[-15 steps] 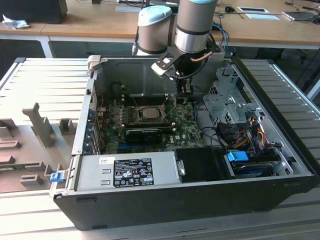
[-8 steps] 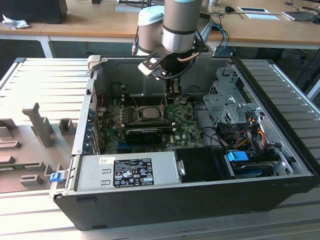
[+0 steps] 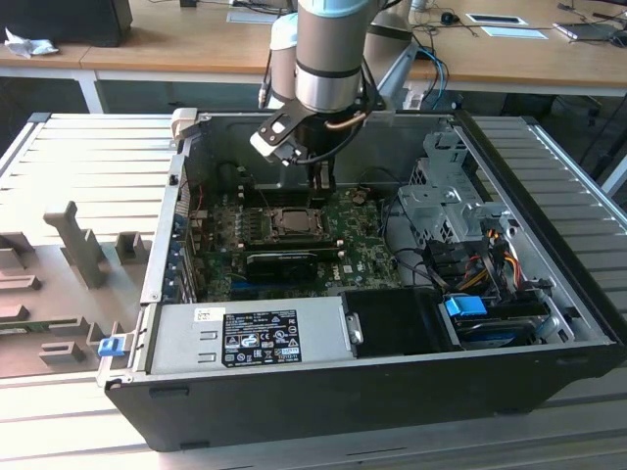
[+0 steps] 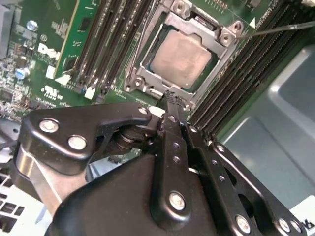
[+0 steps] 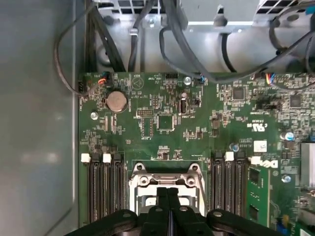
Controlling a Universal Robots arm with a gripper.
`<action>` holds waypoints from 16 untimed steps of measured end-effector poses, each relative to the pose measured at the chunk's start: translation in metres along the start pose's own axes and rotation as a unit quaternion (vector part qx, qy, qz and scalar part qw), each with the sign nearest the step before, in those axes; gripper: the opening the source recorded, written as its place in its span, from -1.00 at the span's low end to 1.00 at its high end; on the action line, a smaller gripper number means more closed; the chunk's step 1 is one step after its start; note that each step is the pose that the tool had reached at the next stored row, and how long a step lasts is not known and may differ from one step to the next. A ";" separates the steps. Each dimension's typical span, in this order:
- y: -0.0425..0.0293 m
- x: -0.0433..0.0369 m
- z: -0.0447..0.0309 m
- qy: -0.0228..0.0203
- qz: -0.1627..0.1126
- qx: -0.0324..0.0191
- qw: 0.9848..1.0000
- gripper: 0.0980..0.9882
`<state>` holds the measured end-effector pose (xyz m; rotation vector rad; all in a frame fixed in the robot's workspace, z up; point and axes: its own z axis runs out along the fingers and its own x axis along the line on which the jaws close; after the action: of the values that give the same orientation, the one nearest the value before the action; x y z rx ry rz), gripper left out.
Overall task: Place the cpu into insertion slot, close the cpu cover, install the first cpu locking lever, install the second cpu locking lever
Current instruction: 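Close the cpu cover, then install the first cpu locking lever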
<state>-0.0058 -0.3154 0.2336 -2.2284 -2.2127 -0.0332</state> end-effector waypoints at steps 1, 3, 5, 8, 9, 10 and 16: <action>-0.0018 0.0000 0.0019 0.000 0.000 0.000 1.000 -0.98; -0.0079 -0.0002 0.0041 0.000 -0.001 0.000 1.000 -0.98; -0.0149 -0.0001 0.0043 0.000 -0.002 0.000 1.000 -0.98; -0.0259 -0.0002 0.0046 0.000 -0.004 0.000 1.000 -0.98; -0.0283 -0.0003 0.0046 0.000 -0.004 -0.001 1.000 -0.98; -0.0299 -0.0002 0.0046 0.000 -0.004 -0.001 1.000 -0.98; -0.0338 -0.0003 0.0035 0.000 -0.004 -0.001 1.000 -0.98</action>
<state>-0.0396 -0.3154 0.2296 -2.2196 -2.2231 -0.0346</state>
